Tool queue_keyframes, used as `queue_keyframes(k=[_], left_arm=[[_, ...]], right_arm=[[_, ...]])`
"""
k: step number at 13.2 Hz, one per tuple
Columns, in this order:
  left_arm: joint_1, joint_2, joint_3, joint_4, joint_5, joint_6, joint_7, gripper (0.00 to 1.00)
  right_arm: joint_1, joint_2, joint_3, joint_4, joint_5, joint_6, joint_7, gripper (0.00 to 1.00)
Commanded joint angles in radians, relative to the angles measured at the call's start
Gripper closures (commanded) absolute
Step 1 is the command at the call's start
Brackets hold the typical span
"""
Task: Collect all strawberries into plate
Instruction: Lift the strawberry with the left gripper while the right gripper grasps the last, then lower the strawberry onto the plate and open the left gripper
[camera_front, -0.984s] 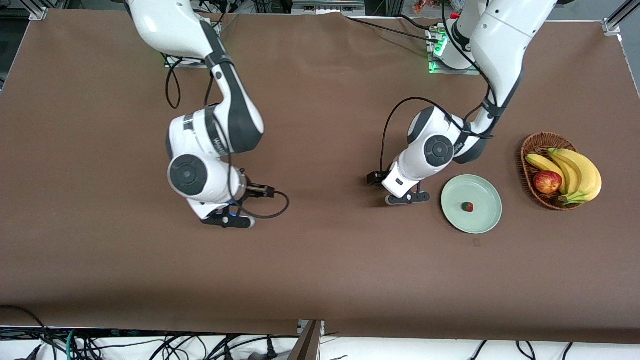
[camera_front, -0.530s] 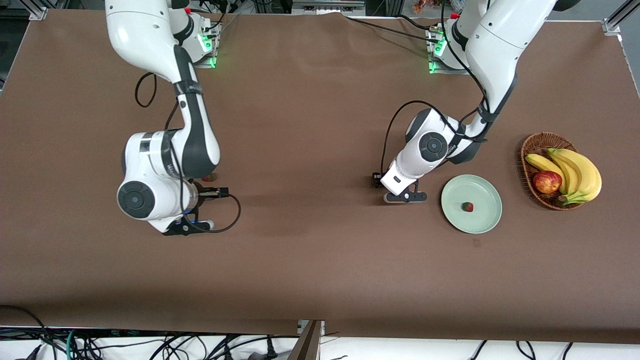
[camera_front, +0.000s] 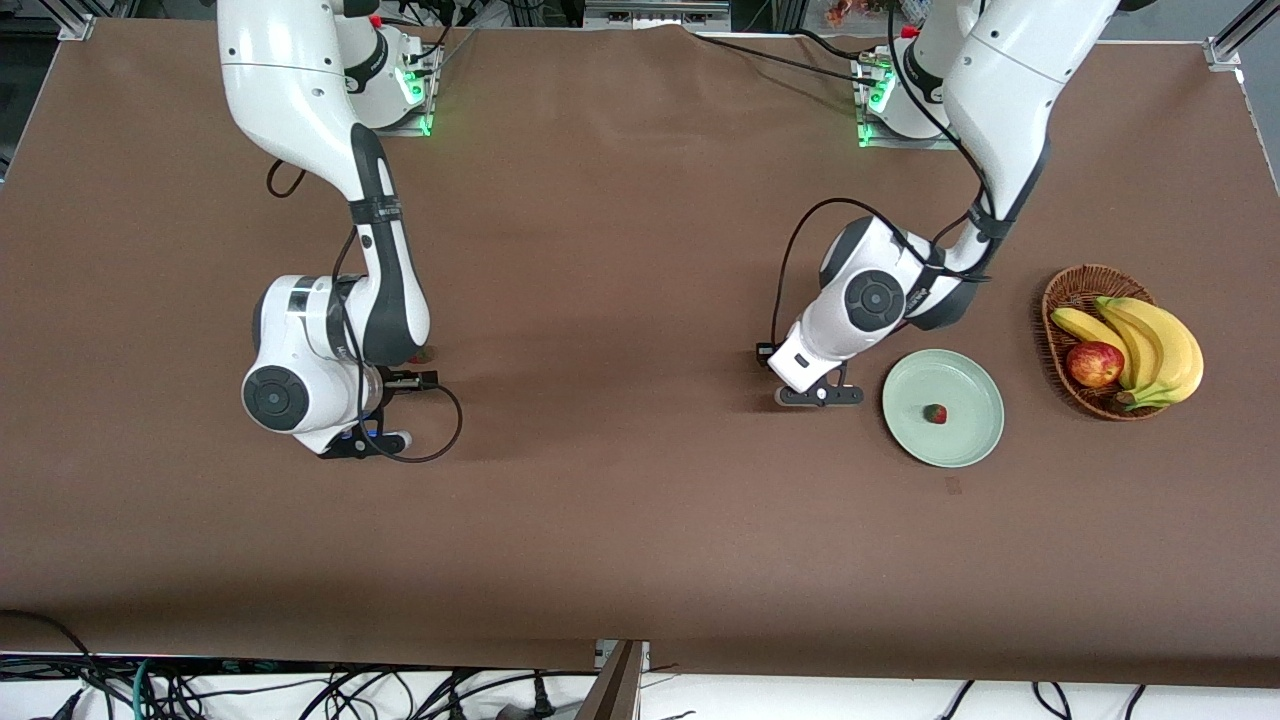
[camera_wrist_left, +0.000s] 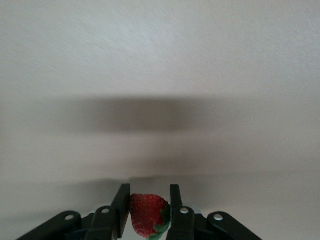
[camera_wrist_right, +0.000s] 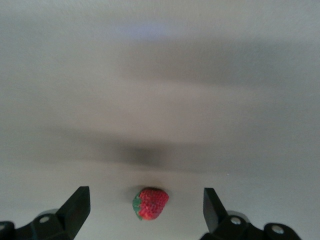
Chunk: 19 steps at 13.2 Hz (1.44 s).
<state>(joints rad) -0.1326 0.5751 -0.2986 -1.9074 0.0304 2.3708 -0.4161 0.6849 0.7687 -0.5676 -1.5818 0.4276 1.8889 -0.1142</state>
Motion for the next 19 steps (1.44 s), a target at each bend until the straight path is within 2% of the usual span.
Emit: queue_keyframes(k=[1,4,8,11,12,14,15,16,17,19], left_arm=[[0.073,-0.040,0.001,0.085,0.016,-0.181,0.187,1.00],[0.163,-0.038,0.001,0.184,0.016,-0.361,0.469,1.00],[0.289,-0.018,0.003,0.194,0.019,-0.363,0.892,0.98],[0.364,0.017,0.003,0.189,0.037,-0.323,1.100,0.96],[0.370,0.020,0.003,0.188,0.037,-0.321,1.138,0.94],[0.396,0.026,0.003,0.179,0.039,-0.321,1.163,0.84],[0.401,0.028,0.003,0.177,0.039,-0.324,1.163,0.52],[0.407,0.026,0.003,0.172,0.037,-0.326,1.165,0.01],[0.412,0.019,0.003,0.172,0.039,-0.335,1.165,0.00],[0.410,-0.006,-0.007,0.180,0.039,-0.344,1.163,0.00]], right_arm=[[0.042,-0.045,-0.006,-0.116,-0.012,0.055,-0.006,0.00],[0.047,-0.045,-0.005,-0.147,-0.013,0.053,-0.005,0.00],[0.055,-0.045,-0.003,-0.168,-0.012,0.047,-0.004,0.02],[0.055,-0.043,-0.002,-0.175,-0.013,0.042,-0.004,0.24],[0.055,-0.042,-0.002,-0.175,-0.012,0.042,-0.004,0.27],[0.055,-0.040,-0.002,-0.175,-0.012,0.039,-0.002,0.48],[0.055,-0.040,0.000,-0.175,-0.012,0.039,-0.001,0.60],[0.055,-0.040,0.000,-0.175,-0.012,0.039,0.001,0.72],[0.055,-0.040,0.000,-0.173,-0.012,0.039,0.001,0.78],[0.055,-0.040,-0.002,-0.169,-0.010,0.039,0.004,0.84]])
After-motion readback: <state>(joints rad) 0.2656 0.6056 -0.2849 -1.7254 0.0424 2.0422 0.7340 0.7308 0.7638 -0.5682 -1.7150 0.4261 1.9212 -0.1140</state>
